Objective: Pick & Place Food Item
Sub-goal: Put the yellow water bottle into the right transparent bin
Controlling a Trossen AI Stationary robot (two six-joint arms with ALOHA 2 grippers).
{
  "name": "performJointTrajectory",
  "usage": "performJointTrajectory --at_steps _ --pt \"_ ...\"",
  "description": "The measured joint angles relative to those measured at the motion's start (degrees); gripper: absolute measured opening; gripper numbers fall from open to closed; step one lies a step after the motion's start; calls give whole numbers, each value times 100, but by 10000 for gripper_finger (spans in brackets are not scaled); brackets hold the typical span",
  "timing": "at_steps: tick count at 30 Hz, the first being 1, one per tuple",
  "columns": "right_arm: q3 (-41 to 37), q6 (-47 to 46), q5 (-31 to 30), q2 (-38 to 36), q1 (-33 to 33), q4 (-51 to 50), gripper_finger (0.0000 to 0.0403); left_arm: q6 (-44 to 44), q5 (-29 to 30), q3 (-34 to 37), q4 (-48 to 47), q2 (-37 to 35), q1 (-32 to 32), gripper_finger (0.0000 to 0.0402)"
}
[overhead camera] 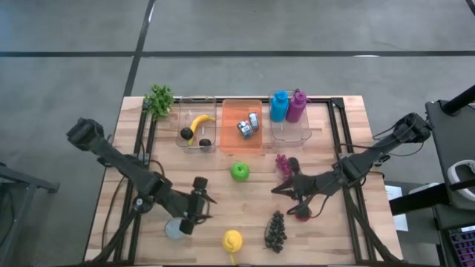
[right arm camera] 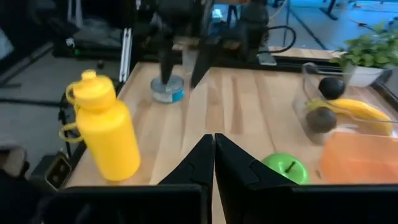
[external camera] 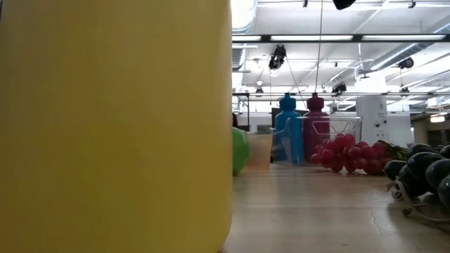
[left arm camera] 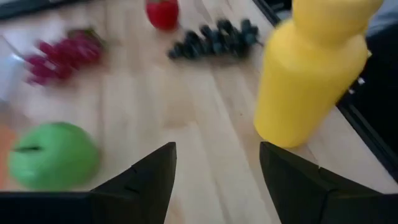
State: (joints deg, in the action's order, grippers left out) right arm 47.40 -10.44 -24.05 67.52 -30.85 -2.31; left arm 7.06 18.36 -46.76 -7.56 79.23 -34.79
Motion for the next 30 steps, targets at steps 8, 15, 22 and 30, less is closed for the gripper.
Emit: performJointTrajectory --at_steps 8,15,22,30 --pt "687 500 397 1000 -57 86 8 -270 224 135 -4 -388 0 229" --pt "1575 1204 1098 1895 -64 100 8 -471 224 135 -4 -449 -2 234" --pt "2401 1729 1941 2539 -63 71 8 -537 222 135 -4 -556 -8 230" --pt "2944 1507 1939 2908 -40 -426 8 -717 220 135 1 -556 -15 229"
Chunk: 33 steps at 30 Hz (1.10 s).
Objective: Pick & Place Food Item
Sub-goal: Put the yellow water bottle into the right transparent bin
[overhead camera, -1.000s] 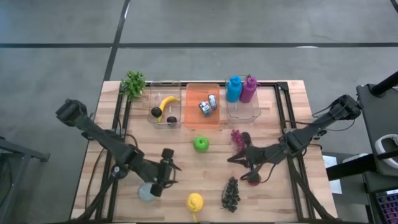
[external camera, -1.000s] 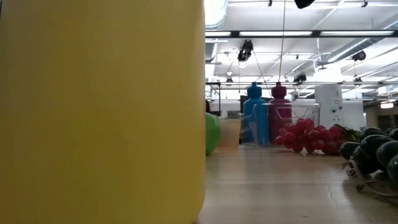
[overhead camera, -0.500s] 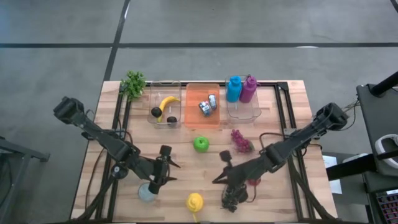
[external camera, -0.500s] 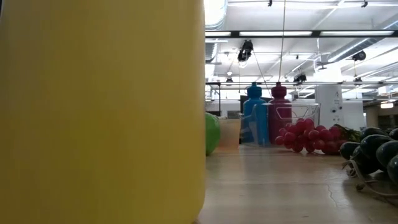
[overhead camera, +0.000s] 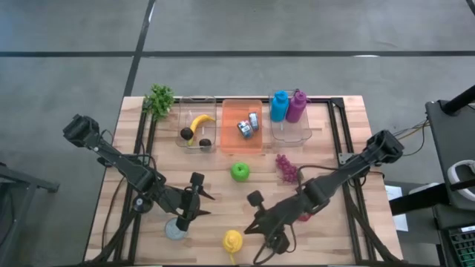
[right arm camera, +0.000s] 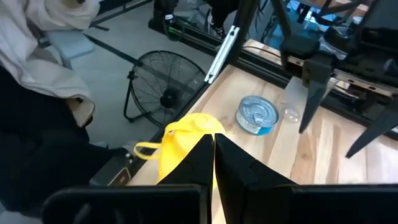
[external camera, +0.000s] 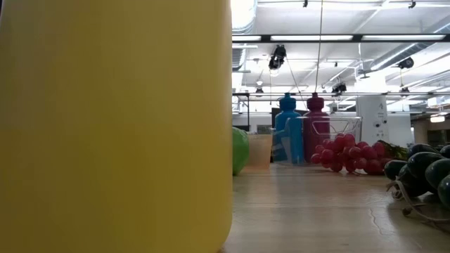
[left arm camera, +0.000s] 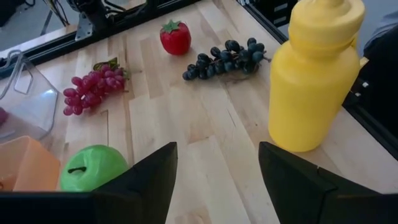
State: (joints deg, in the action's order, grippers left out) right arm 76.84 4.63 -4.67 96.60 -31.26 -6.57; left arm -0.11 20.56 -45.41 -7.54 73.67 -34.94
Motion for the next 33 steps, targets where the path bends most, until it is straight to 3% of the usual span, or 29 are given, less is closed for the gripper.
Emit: performJointTrajectory --at_steps 17,33 --pt "170 182 -133 172 -3 153 13 -146 -2 0 214 0 0 232" --pt "168 29 -134 336 56 533 139 -163 -2 0 216 2 0 231"
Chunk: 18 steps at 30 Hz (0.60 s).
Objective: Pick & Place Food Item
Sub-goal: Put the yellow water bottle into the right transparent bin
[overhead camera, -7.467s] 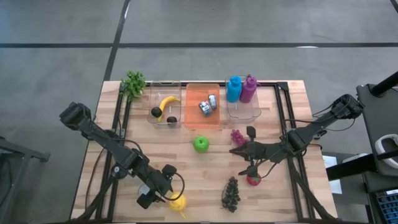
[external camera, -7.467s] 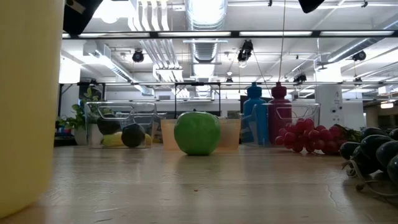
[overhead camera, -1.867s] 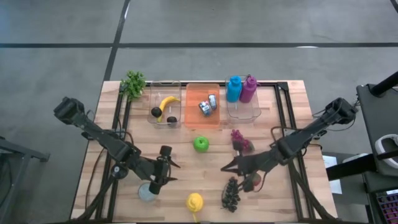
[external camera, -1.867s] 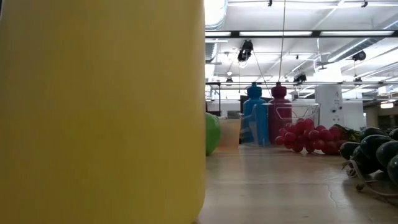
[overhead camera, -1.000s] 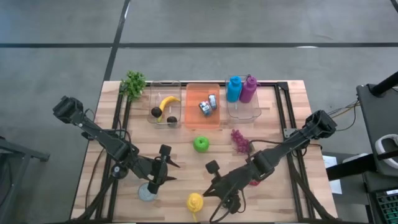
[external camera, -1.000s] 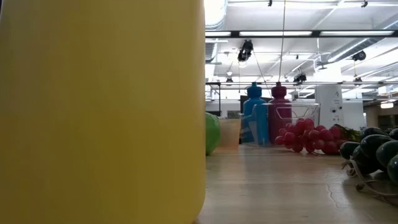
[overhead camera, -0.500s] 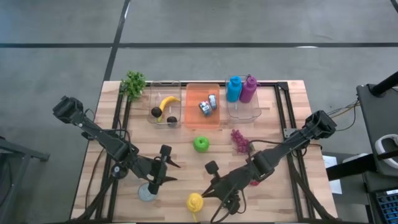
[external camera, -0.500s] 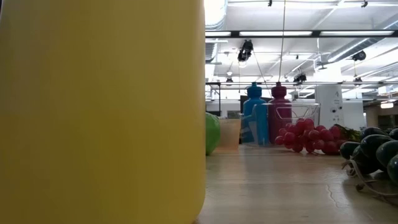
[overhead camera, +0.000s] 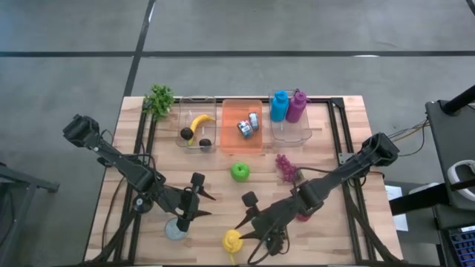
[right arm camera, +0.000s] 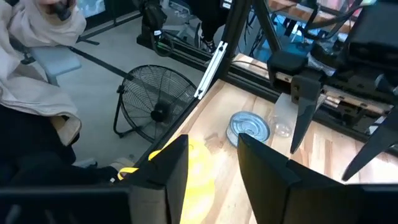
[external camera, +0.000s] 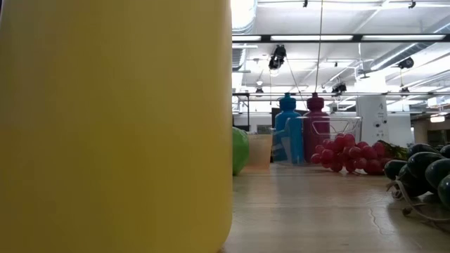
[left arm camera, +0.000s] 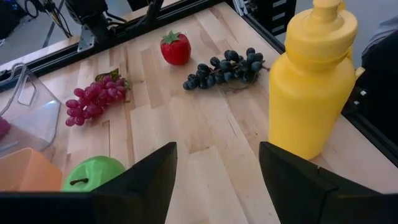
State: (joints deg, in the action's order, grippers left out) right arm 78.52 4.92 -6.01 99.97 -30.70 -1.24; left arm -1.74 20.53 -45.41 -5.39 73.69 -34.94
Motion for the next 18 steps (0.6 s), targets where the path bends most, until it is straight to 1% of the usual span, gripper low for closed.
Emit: performJointTrajectory --at_steps 3,7,9,18 --pt "2 -19 57 171 24 57 148 1 0 0 -1 0 0 234" --pt "91 -4 352 346 35 87 150 2 0 0 0 0 0 233" --pt "160 -5 457 394 35 212 147 2 0 0 0 0 0 231" --pt "529 -26 504 732 40 268 129 16 0 0 -9 2 2 234"
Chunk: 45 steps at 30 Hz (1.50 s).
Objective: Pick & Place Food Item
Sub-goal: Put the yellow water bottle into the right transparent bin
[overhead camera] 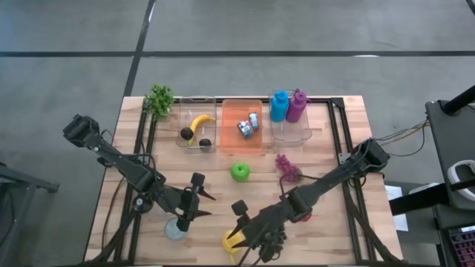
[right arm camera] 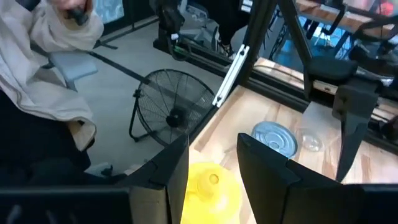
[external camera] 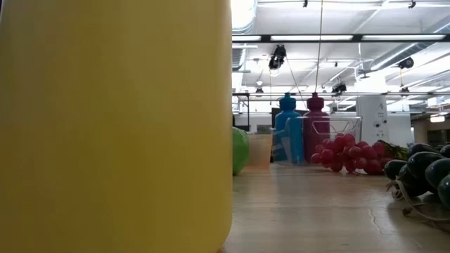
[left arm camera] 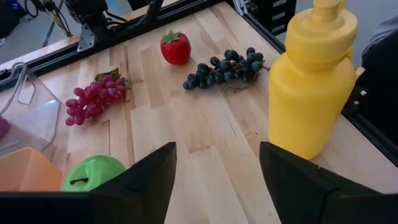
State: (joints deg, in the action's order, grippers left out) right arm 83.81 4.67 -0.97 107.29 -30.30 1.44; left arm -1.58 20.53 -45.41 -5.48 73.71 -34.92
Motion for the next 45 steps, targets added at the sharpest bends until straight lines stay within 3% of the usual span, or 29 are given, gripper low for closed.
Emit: performJointTrajectory --at_steps 9,32,45 --pt "40 -93 401 80 59 85 113 5 0 0 -11 0 0 233" --pt "29 -161 412 289 126 221 82 11 0 0 -15 0 3 232" --pt "31 -101 392 268 134 206 121 26 2 0 -15 0 3 240"
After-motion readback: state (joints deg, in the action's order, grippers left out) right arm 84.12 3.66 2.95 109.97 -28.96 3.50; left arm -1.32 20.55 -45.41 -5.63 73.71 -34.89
